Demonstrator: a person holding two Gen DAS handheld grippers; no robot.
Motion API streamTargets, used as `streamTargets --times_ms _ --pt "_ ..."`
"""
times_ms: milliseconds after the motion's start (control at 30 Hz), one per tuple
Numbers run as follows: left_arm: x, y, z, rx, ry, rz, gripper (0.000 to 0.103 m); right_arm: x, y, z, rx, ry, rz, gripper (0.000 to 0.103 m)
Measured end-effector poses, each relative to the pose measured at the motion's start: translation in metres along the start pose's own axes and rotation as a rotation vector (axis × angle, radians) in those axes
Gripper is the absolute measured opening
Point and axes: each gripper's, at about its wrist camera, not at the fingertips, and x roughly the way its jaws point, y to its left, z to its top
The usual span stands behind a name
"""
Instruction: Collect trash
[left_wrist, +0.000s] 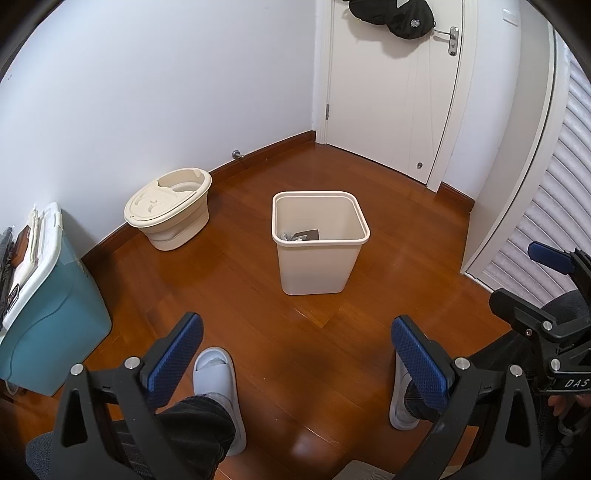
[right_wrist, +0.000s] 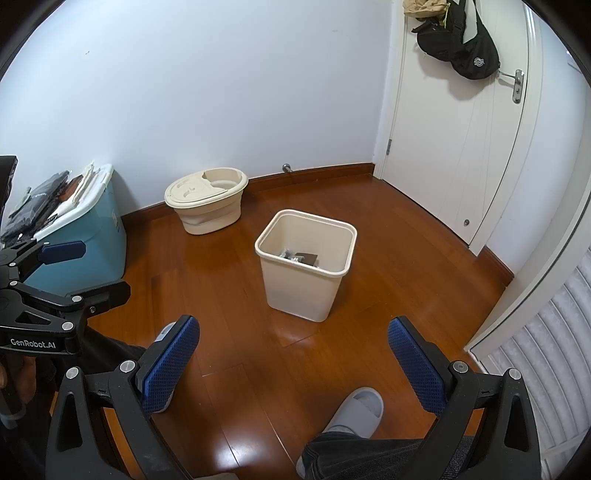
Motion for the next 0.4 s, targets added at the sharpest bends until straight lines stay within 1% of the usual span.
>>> streamTargets --times_ms 67,200,267,333,400 --pt "-0.0008 0.0032 0.0007 -0.025 -0.003 -0.016 0.103 0.0 0.0007 0.0002 0.001 0.0 0.0 0.103" --pt "-0.0036 0.0072 -0.0001 -0.047 -0.016 -0.075 0.103 -0.0001 -0.0006 0.0003 -0.002 0.001 0.002 0.103" --pt "-0.0041 0.0042 -0.0003 -0.031 -0.028 -0.053 0.103 -0.0001 -0.0014 -0.0001 -0.002 0.001 0.002 0.103" --pt "-0.0013 0.0025 -0.0003 -0.026 -0.018 -0.05 0.103 0.0 -0.0016 -0.0001 -0.003 0.001 0.001 0.103" --pt "0.0023 0.0017 -0.0005 -0.023 0.003 -0.032 0.103 -0.0001 -0.0012 0.0 -0.002 0.002 0.001 0.103"
